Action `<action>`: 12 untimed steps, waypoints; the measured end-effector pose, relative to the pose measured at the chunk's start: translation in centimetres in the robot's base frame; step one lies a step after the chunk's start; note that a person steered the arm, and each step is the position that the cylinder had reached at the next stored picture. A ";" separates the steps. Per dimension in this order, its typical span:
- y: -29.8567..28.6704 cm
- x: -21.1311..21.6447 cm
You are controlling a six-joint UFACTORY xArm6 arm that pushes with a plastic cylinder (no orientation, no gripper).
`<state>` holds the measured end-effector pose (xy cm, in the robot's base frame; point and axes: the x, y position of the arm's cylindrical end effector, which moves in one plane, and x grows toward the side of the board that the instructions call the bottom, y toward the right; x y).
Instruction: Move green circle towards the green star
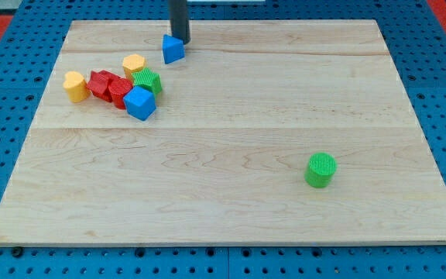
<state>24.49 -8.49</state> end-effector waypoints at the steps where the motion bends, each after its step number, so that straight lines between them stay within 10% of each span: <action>1: -1.7 2.0; 7: 11.1 9.2; 12: 18.1 34.9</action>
<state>59.37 9.62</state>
